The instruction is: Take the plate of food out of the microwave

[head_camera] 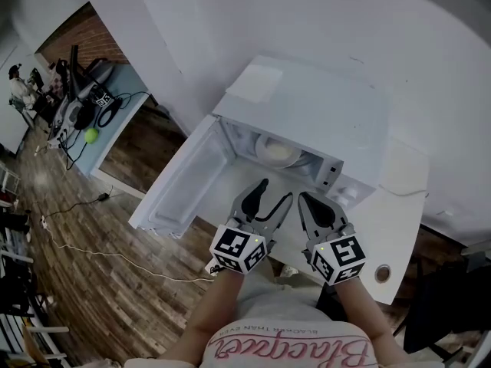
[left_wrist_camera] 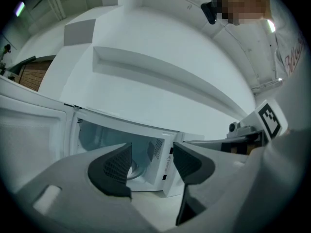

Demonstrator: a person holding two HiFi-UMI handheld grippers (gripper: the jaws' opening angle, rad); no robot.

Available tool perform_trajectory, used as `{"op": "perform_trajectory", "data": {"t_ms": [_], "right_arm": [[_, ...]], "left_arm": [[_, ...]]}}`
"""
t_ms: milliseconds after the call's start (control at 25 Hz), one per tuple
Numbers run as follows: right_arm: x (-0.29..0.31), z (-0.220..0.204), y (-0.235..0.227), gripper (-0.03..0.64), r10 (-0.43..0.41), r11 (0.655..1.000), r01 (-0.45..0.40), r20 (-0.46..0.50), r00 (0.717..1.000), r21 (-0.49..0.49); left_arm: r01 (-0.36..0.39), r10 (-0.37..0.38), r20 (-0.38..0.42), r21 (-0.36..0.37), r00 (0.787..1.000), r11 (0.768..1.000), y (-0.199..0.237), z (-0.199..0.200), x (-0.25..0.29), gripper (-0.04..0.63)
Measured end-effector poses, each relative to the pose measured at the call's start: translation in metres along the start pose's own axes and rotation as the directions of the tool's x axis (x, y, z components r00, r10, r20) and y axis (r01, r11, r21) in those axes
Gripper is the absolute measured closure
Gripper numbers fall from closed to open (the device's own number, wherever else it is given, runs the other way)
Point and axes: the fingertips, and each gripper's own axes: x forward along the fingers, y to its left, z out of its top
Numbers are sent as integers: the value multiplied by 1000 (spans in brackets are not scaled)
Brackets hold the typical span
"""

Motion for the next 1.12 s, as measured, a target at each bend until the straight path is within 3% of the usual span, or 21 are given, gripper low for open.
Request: {"op": "perform_trajectory", "data": {"t_ms": [600, 880, 1120], "right_arm": [[43, -29, -12, 604, -134, 991, 134, -53, 989, -7], [56, -44, -13, 605, -157, 988, 157, -80, 984, 3], [70, -53, -9, 606, -148, 989, 150, -109, 983, 13]], "left_arm": [[33, -53, -102, -187, 993, 982, 72, -50, 27, 364], [-3, -50, -149, -336, 987, 942, 98, -81, 39, 367], [-6, -89, -187, -454, 978, 891, 109, -104, 54, 376]]}}
